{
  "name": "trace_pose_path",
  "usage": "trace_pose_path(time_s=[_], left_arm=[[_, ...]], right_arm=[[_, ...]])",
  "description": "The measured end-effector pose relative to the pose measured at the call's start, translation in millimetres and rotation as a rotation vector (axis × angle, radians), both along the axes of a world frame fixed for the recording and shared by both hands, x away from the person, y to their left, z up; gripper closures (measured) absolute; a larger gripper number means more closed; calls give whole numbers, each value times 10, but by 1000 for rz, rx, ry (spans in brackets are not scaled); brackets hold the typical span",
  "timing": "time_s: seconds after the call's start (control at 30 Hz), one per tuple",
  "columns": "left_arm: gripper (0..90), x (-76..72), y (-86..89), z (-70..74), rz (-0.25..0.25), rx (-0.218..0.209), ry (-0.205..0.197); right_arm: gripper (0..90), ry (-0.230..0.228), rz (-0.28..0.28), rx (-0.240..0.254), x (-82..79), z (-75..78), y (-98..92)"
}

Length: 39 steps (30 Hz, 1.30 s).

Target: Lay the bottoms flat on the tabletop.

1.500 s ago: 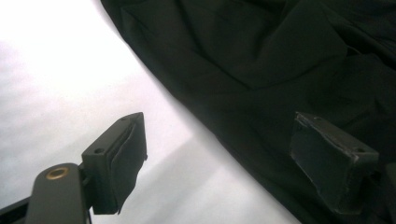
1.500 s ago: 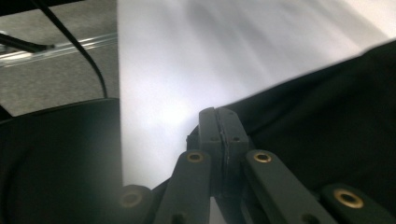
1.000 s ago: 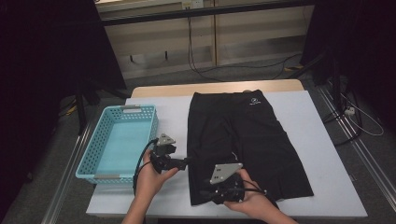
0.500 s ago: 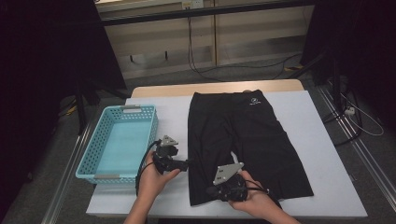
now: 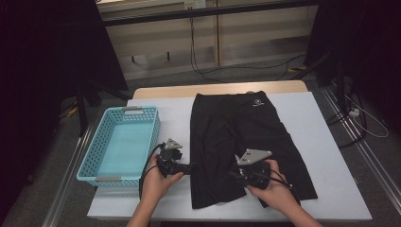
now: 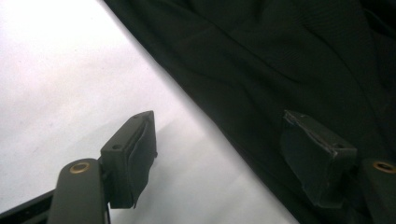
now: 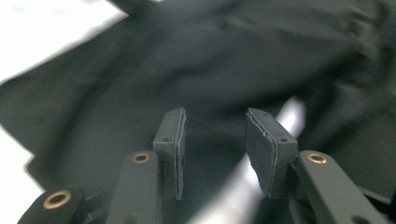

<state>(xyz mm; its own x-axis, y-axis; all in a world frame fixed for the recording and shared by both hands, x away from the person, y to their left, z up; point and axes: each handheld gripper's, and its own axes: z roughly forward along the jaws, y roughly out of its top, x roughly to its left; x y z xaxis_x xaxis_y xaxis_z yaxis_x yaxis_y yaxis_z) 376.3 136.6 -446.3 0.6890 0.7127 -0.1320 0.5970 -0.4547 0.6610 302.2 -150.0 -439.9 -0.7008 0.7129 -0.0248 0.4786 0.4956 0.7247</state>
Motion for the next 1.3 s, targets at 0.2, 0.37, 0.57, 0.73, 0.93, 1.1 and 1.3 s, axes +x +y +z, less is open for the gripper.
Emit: trace_pose_path(time_s=[0.2, 0.37, 0.57, 0.73, 0.93, 1.1, 1.3], left_arm=[[281, 1, -14, -3, -1, 1, -9], [283, -3, -26, -15, 0, 4, -4], [281, 6, -52, -10, -10, 3, -2], [281, 10, -83, -10, -22, 7, -2], [350, -20, -102, -16, -27, 21, 13], [536, -50, -99, -1, -17, 15, 30], [748, -88, -138, 9, -14, 15, 61]], right_arm=[[680, 61, -31, -36, 49, -116, -24], [897, 99, 2, -18, 39, -94, -31], [900, 173, 2, 6, -40, -60, -85], [896, 189, 38, 9, -125, -37, -55], [703, 138, 9, 22, -123, -17, -74], [592, 75, -22, 34, -102, 1, -89], [587, 73, -40, 31, -90, -19, -92]])
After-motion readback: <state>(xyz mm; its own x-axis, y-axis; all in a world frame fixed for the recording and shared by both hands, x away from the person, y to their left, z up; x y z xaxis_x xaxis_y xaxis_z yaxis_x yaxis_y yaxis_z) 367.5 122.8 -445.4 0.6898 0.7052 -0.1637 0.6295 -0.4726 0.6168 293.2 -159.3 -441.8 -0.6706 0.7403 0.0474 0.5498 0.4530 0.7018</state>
